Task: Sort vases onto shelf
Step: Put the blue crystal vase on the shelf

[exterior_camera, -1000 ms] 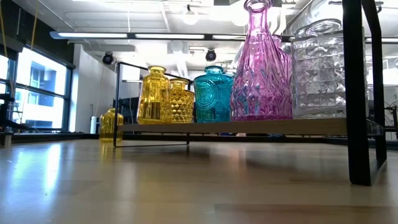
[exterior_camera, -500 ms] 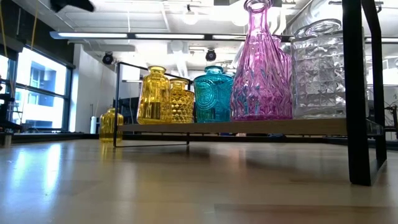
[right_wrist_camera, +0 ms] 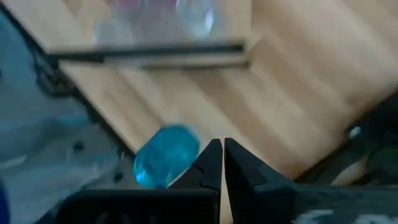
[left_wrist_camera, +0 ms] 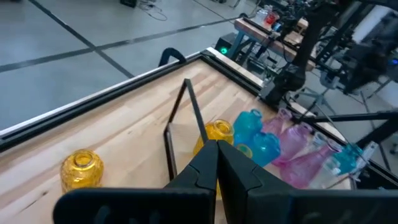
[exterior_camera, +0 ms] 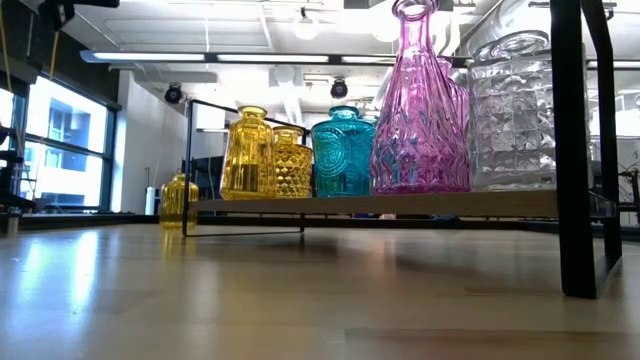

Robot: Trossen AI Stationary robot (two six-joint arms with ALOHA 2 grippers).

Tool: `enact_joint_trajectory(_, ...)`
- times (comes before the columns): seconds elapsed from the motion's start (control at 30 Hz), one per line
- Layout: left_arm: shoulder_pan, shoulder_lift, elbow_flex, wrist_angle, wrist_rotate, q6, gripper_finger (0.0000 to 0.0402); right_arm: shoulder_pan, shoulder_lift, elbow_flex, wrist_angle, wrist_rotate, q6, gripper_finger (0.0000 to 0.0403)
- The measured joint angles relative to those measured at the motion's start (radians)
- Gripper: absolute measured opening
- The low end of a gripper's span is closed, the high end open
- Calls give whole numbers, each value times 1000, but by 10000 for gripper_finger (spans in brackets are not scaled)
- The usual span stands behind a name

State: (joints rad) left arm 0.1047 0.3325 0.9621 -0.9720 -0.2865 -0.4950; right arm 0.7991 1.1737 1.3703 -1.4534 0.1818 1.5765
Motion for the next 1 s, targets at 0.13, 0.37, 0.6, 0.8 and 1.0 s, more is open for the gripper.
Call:
enact_joint_trajectory(0.13,0,11,0,0,-13,1,0,38,31,-41,150,-38,21,0)
enact_joint_trajectory(0.37,0,13,0,-1,-13,1,0,62,131,-53,268,-26,41,0)
enact_joint_trajectory(0.6,0,13,0,-12,-13,21,0,87,267,-53,272,-137,60,0)
enact_joint_trajectory(0.8,0,13,0,-14,-13,72,0,94,349,-53,340,-307,103,0)
enact_joint_trajectory(1.0,0,13,0,-14,-13,86,0,94,365,-53,419,-207,173,7)
